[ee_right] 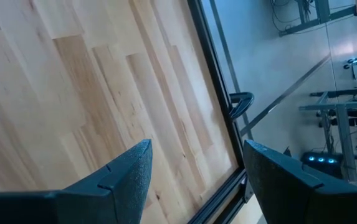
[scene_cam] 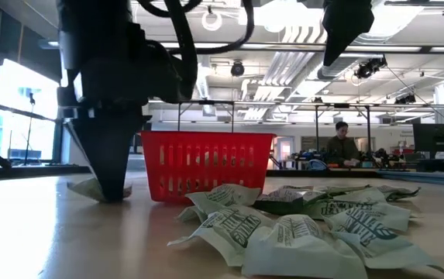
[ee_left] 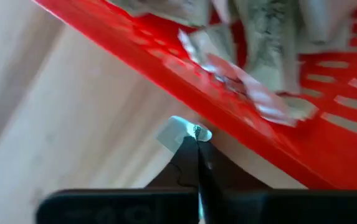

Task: Pick and place Stevia / Truvia into bins
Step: Put the white stevia packet into the red basket, then put the green stevia packet into the red basket

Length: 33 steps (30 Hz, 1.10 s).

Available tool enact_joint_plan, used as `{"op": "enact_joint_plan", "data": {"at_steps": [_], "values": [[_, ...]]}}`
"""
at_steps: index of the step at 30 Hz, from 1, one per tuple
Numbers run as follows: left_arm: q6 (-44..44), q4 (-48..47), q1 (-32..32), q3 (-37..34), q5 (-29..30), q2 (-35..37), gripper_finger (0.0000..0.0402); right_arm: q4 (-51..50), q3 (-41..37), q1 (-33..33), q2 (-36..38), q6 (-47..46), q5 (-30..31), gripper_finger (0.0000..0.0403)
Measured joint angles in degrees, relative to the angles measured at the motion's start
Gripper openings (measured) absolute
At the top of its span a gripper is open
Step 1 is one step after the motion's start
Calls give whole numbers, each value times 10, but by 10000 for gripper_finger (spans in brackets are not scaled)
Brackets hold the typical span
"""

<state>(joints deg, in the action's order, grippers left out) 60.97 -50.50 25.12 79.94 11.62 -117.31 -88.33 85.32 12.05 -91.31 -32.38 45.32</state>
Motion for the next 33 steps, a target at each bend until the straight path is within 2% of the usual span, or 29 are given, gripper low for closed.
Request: {"op": "enact_joint_plan", "data": {"at_steps": [2, 6, 10, 12, 15, 17, 19, 23, 26, 29, 33], "values": [[-13, -17, -6, 2, -6, 6, 21, 0, 0, 0, 0, -1, 0, 243], [-40, -105, -23, 20, -14, 21, 47, 1, 0, 0, 0, -2, 0, 243], [-42, -168, -38, 49, 27, 67, 35, 1, 0, 0, 0, -8, 11, 243], [-52, -148, -46, 54, 50, 83, 20, 1, 0, 0, 0, -11, 16, 243], [-122, -41, -60, 57, 58, 111, 20, 2, 0, -1, 0, -10, 8, 243], [-173, 48, -72, 59, 32, 114, 25, 12, 0, -4, 0, 7, -24, 243], [-215, 95, -85, 59, -10, 104, 36, 40, 0, -9, 0, 47, -92, 243], [-229, 94, -104, 56, -41, 75, 57, 150, 0, -13, 0, 127, -230, 243], [-228, 114, -106, 58, -48, 66, 74, 200, -14, -7, 0, 147, -264, 243], [-233, 105, -104, 57, -51, 64, 93, 203, -63, -2, 4, 129, -296, 243], [-239, 84, -100, 57, -16, 67, 126, 274, -190, 10, 33, 99, -368, 243]]}}
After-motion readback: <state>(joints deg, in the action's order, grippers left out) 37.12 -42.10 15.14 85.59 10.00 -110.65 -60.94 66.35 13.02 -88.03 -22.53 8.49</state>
